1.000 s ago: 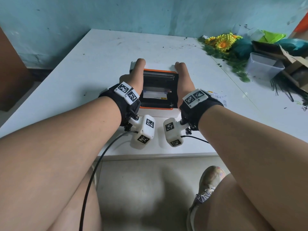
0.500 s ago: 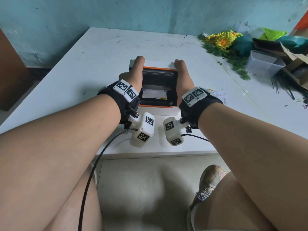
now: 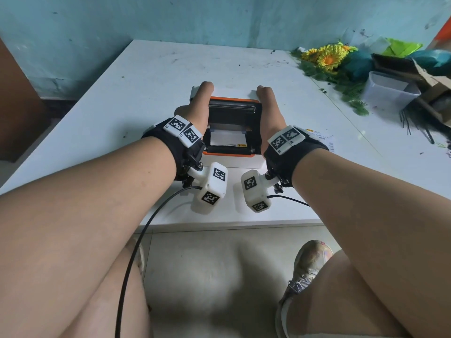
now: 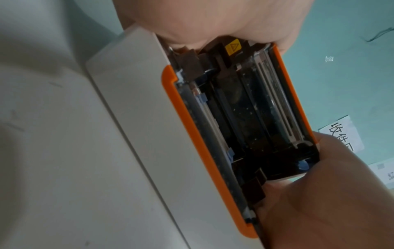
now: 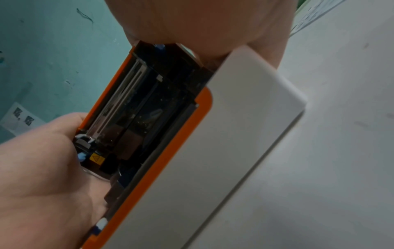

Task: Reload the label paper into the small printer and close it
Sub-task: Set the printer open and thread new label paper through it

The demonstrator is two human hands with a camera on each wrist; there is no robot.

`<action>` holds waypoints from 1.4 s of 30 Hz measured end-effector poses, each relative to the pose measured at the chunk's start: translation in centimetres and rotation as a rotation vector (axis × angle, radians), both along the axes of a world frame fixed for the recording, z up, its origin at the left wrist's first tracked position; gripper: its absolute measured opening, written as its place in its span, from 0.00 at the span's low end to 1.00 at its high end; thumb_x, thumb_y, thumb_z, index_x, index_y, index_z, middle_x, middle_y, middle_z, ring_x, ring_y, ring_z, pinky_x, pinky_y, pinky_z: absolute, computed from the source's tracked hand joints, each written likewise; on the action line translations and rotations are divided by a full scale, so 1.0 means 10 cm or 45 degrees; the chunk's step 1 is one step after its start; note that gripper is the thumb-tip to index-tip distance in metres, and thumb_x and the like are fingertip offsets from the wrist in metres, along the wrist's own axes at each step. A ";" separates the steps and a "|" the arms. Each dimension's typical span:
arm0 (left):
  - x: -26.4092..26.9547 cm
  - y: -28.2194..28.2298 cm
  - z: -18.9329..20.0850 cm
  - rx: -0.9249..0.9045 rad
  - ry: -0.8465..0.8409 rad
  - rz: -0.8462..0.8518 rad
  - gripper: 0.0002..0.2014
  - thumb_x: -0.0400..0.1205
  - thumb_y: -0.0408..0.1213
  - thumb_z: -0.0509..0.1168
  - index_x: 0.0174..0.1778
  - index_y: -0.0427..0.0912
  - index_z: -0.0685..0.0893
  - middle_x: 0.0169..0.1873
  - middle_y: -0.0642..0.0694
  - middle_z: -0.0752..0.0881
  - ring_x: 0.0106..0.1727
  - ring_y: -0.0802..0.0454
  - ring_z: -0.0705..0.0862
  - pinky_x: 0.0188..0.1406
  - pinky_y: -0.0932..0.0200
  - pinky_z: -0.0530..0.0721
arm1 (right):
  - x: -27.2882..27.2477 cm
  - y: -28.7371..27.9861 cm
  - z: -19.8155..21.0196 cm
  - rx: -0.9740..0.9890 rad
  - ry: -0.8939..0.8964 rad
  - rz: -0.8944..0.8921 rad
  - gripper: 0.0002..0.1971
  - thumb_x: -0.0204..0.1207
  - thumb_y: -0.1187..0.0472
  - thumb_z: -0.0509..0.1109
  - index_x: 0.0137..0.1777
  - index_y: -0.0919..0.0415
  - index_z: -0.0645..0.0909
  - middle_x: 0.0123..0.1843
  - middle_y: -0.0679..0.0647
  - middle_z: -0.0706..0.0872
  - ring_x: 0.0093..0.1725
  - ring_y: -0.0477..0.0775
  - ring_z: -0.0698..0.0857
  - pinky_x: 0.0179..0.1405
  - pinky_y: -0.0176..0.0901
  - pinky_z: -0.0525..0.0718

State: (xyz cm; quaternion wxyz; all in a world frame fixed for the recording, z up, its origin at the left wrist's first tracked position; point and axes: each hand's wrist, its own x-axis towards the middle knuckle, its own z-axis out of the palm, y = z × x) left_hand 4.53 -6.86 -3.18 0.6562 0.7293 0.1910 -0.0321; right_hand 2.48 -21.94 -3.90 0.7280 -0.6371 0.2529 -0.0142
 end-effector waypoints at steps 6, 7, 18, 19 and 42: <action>0.01 -0.01 -0.01 0.064 -0.028 0.006 0.28 0.75 0.73 0.65 0.38 0.48 0.77 0.36 0.49 0.79 0.41 0.47 0.81 0.67 0.42 0.83 | -0.01 -0.04 0.03 0.028 0.006 0.042 0.30 0.68 0.27 0.70 0.53 0.54 0.87 0.44 0.57 0.93 0.31 0.57 0.93 0.35 0.48 0.93; 0.00 -0.02 -0.01 0.063 -0.026 0.008 0.28 0.75 0.73 0.65 0.38 0.48 0.77 0.36 0.49 0.79 0.41 0.47 0.81 0.67 0.42 0.84 | -0.01 -0.05 0.03 0.013 0.010 0.043 0.30 0.68 0.27 0.70 0.51 0.54 0.86 0.43 0.57 0.93 0.33 0.57 0.94 0.37 0.48 0.93; 0.02 -0.02 -0.01 0.050 -0.016 0.010 0.28 0.74 0.73 0.66 0.38 0.48 0.78 0.37 0.49 0.80 0.42 0.46 0.82 0.65 0.44 0.85 | -0.01 -0.03 0.02 0.009 0.020 0.054 0.39 0.62 0.25 0.70 0.61 0.55 0.90 0.58 0.62 0.97 0.47 0.64 0.97 0.53 0.61 0.94; 0.01 -0.02 -0.01 0.045 -0.017 0.007 0.28 0.74 0.73 0.67 0.38 0.48 0.78 0.37 0.49 0.80 0.42 0.47 0.82 0.64 0.44 0.85 | -0.02 -0.03 0.02 -0.005 0.011 0.046 0.37 0.62 0.25 0.70 0.59 0.55 0.90 0.59 0.63 0.96 0.51 0.66 0.97 0.57 0.62 0.93; -0.07 0.00 0.03 0.045 -0.031 -0.036 0.30 0.66 0.76 0.65 0.37 0.48 0.81 0.36 0.47 0.85 0.47 0.41 0.88 0.69 0.40 0.86 | -0.05 -0.04 0.08 0.050 -0.023 0.124 0.25 0.76 0.30 0.68 0.51 0.52 0.85 0.47 0.57 0.93 0.38 0.60 0.92 0.40 0.48 0.92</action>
